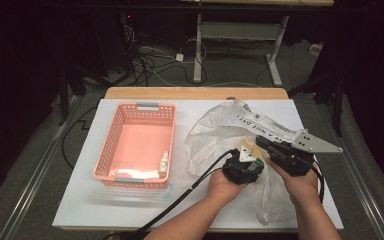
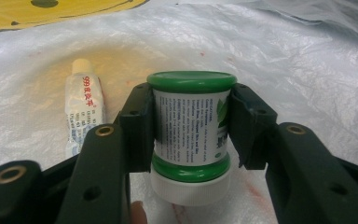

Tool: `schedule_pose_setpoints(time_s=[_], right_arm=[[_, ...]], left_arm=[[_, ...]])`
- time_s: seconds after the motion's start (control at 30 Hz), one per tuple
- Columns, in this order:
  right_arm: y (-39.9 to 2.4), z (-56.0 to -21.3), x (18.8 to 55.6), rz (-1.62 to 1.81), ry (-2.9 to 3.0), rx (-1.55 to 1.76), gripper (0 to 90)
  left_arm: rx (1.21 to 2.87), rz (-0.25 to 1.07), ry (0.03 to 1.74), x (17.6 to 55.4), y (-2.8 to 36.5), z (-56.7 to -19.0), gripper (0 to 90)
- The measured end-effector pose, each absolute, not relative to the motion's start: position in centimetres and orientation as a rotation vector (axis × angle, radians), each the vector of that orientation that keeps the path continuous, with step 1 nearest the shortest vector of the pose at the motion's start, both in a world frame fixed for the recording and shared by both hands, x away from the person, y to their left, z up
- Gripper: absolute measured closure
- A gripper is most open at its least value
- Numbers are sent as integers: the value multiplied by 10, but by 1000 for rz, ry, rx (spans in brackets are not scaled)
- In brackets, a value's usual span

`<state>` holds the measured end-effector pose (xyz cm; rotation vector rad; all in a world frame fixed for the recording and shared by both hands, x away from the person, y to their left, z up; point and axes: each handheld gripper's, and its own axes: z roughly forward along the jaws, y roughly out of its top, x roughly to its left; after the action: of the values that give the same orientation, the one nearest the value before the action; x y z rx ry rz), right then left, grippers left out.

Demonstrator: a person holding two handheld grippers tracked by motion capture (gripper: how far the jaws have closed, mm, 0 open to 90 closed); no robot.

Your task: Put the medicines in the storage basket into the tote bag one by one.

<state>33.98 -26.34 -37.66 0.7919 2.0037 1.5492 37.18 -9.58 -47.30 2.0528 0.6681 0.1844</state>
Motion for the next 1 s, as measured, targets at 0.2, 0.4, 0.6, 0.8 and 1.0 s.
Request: schedule_pose_setpoints(time_s=[0.2,0.4,0.6,0.8,1.0], right_arm=[[-263,-376,339,1549,2006,791,900],[-262,-376,339,1551,2007,790,900],[-261,-377,339,1549,2010,793,900],[-262,-376,339,1550,2009,793,900],[-261,-376,339,1548,2007,784,900]], left_arm=[[2073,192,651,370,-95,-472,538],[2084,192,644,367,-91,-471,537],[2091,188,645,366,-89,-471,536],[2105,191,634,363,-85,-471,535],[2118,176,628,361,-83,-471,533]])
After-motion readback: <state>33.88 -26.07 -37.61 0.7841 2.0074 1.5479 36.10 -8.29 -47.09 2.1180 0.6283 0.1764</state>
